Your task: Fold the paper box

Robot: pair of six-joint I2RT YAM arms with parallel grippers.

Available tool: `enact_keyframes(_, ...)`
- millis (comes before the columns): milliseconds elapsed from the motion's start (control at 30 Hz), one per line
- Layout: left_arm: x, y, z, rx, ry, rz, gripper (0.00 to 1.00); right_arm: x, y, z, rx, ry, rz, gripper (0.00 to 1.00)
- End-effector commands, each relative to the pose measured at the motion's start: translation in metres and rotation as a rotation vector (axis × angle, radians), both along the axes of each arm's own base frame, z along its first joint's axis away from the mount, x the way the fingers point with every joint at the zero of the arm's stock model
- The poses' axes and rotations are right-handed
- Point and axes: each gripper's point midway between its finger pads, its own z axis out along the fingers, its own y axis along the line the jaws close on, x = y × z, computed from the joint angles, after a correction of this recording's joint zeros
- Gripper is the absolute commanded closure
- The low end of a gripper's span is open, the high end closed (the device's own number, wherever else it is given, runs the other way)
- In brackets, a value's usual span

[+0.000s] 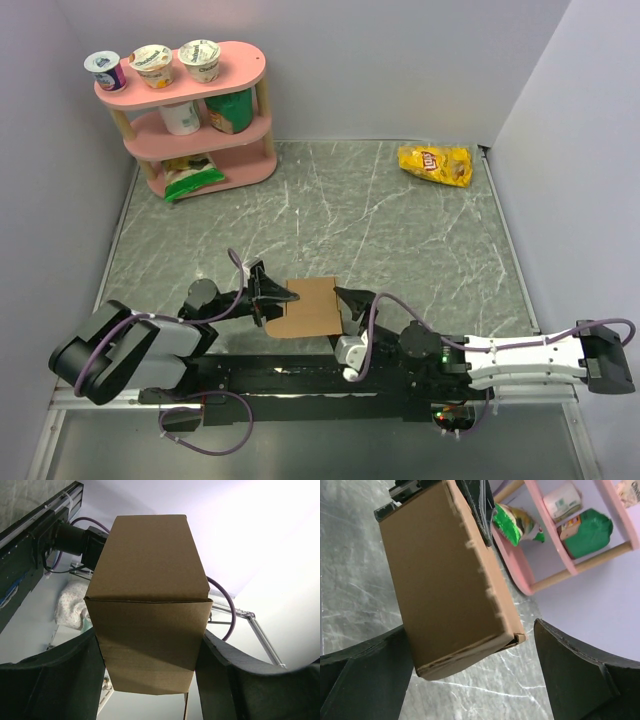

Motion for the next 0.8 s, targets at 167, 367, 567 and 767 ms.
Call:
enact_keyframes(167,-0.022,0.019,0.088,-0.302,0.121,-0.13,0.37,-0.02,0.008,0.023,0.047,-0.037,0.045,0.38)
enact_keyframes(367,-0.023,0.016,0.09,-0.296,0.092,-0.148,0.17,-0.022,0.009,0.017,0.026,-0.008,0.045,0.46)
enact_keyframes(567,-0.005,0.022,0.098,-0.266,-0.014,-0.096,0.04,-0.021,0.0,0.022,0.077,0.033,0.029,0.53)
enact_keyframes(767,0.037,0.047,0.085,-0.107,-0.181,0.05,0.04,-0.014,-0.012,0.016,0.092,0.146,-0.017,0.54)
